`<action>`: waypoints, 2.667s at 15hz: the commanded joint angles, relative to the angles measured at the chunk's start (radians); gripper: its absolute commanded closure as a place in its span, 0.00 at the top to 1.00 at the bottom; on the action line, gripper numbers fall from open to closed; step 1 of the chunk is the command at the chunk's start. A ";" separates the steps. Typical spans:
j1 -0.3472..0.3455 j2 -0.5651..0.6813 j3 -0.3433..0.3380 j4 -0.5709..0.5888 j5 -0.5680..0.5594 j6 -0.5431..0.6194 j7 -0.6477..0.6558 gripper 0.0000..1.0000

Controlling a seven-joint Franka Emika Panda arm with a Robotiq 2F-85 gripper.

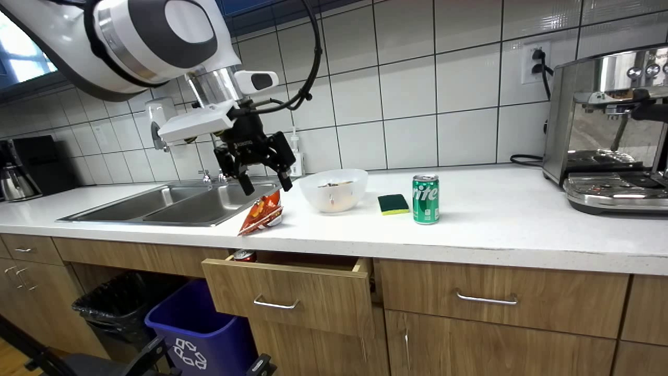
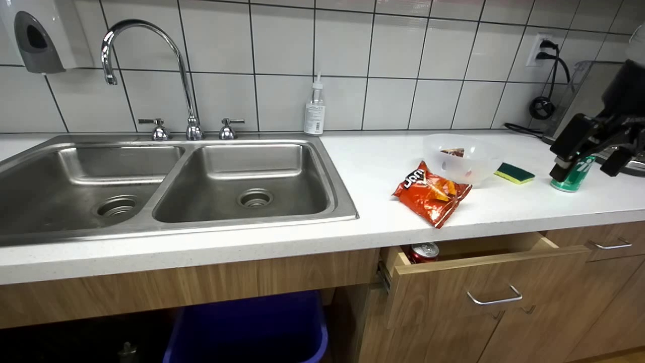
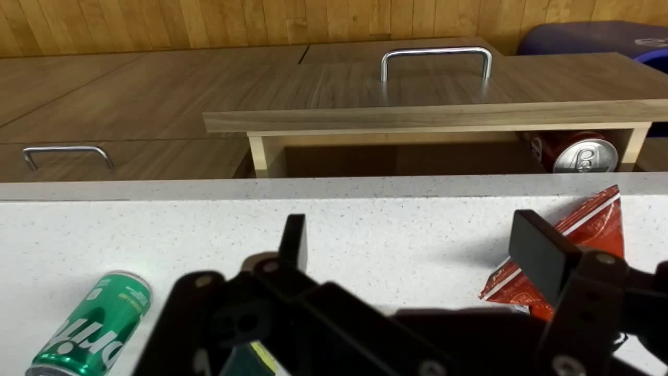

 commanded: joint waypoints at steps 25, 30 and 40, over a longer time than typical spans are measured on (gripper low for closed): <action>-0.023 0.349 0.043 0.045 -0.401 0.188 0.485 1.00; -0.024 0.377 0.042 0.051 -0.395 0.213 0.487 1.00; -0.005 0.528 0.031 0.138 -0.452 0.316 0.526 1.00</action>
